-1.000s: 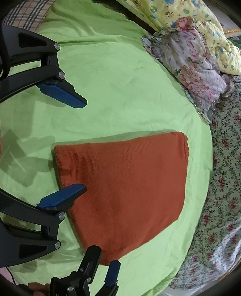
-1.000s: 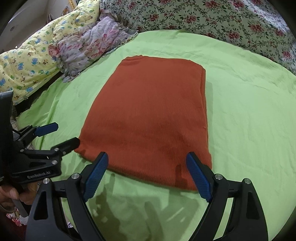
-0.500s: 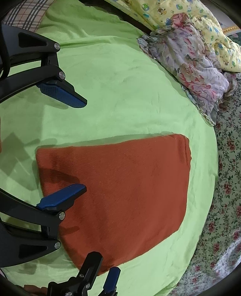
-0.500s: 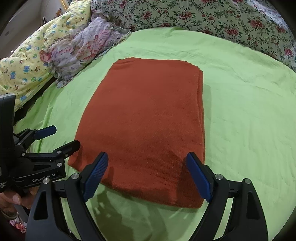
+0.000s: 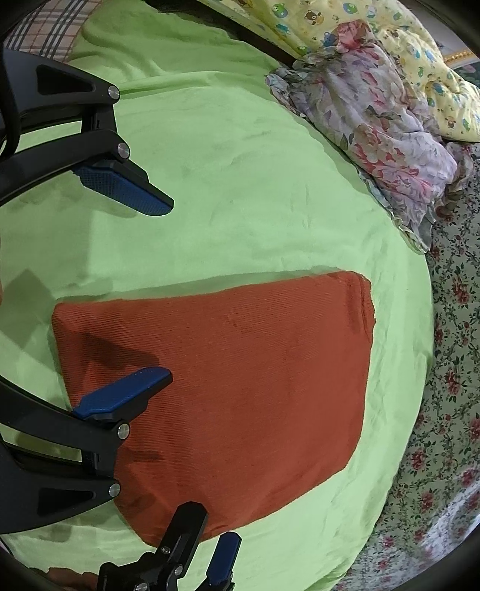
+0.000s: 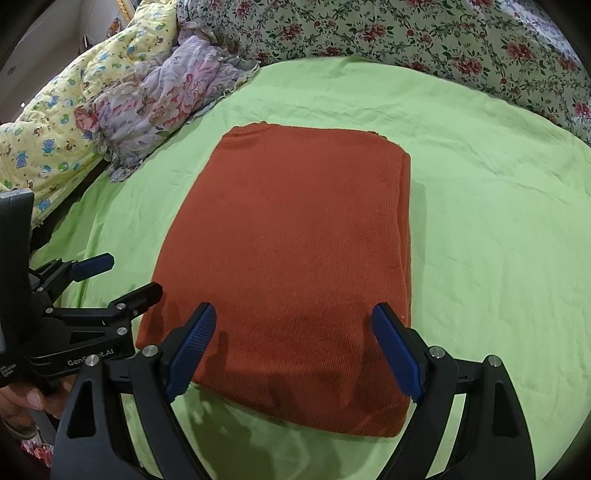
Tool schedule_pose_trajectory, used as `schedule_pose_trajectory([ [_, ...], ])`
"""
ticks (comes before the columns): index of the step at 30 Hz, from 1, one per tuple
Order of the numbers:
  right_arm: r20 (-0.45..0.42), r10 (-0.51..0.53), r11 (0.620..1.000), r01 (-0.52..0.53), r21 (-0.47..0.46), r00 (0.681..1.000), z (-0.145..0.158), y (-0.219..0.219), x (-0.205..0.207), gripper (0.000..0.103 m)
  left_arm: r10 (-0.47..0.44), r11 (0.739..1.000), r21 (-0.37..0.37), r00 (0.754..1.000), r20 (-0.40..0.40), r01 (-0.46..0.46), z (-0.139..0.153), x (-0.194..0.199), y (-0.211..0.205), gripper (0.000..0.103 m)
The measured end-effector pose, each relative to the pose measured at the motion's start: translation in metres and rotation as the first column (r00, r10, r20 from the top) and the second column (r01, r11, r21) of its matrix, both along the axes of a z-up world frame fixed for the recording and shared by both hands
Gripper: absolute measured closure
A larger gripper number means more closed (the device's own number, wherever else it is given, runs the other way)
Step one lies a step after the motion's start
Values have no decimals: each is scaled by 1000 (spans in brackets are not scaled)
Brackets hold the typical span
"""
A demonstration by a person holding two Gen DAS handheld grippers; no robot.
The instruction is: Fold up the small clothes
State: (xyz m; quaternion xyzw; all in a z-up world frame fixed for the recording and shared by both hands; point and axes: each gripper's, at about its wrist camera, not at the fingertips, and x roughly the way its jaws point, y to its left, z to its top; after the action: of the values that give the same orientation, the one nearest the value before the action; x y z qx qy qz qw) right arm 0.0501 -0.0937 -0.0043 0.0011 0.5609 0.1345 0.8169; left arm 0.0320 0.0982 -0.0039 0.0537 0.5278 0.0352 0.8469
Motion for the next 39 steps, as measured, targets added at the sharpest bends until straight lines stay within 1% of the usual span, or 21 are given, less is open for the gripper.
schedule_pose_trajectory([
  [8, 2, -21, 1000, 20, 10, 1000, 3, -3, 11, 16, 12, 999, -51, 1000, 8, -12, 6, 9, 6, 19],
  [27, 0, -48, 998, 48, 33, 999, 1, -6, 32, 16, 14, 999, -47, 1000, 6, -14, 4, 26, 3, 18],
  [39, -12, -46, 998, 46, 38, 999, -1, -5, 25, 16, -15, 998, -60, 1000, 1, 15, 1, 14, -1, 18],
])
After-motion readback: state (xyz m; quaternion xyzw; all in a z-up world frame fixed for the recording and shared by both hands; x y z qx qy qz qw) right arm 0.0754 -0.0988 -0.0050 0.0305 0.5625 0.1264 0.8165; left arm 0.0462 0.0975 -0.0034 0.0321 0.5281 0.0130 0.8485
